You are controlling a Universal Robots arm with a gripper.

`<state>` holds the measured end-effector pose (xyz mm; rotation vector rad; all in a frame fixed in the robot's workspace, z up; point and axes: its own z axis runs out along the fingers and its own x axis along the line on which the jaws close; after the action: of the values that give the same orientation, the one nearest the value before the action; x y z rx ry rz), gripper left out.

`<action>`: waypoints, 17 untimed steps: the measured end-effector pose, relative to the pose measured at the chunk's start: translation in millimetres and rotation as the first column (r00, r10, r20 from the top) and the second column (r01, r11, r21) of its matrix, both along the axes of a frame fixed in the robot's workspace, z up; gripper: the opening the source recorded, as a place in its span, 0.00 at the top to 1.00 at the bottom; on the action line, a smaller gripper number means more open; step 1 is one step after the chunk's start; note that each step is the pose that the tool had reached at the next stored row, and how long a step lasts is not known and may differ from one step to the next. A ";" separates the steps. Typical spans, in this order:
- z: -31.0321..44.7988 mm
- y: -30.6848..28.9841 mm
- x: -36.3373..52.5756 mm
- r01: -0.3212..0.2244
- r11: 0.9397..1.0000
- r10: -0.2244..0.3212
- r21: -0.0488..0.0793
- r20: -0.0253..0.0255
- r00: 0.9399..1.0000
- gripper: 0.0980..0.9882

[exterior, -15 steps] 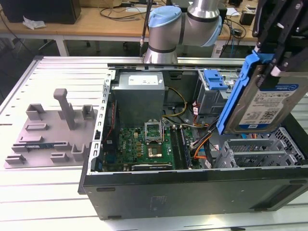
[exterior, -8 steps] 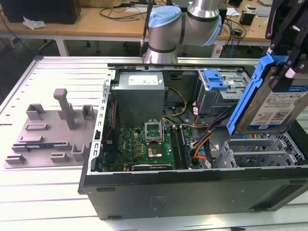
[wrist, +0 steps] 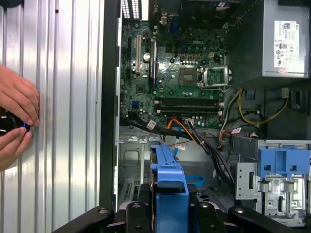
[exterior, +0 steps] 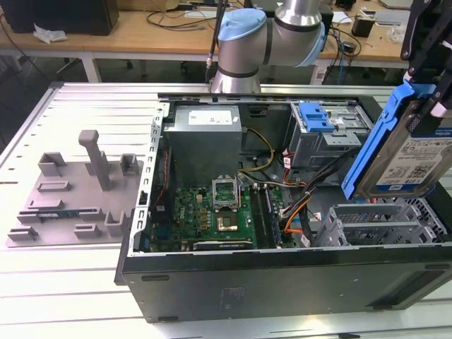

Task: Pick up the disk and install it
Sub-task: 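Insert the disk into the insertion slot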

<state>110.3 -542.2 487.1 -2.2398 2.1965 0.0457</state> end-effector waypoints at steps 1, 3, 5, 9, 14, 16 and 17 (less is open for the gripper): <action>-0.2 0.0 0.0 0.000 1.000 0.000 0.000 0.000 1.000 0.70; -0.2 0.0 0.0 0.000 1.000 0.000 0.000 0.000 1.000 0.70; -0.5 0.1 0.0 0.000 1.000 0.000 0.001 0.000 1.000 0.70; -0.8 0.9 -0.4 0.002 1.000 -0.002 0.000 0.000 1.000 0.70; -1.0 0.9 -0.3 0.003 1.000 -0.003 0.000 0.000 1.000 0.70; -1.8 1.0 -0.3 0.003 1.000 -0.003 0.001 0.000 1.000 0.70; -2.6 0.9 -0.3 0.006 1.000 -0.006 0.000 0.000 1.000 0.70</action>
<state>110.0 -541.3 484.5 -2.2335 2.2024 0.0461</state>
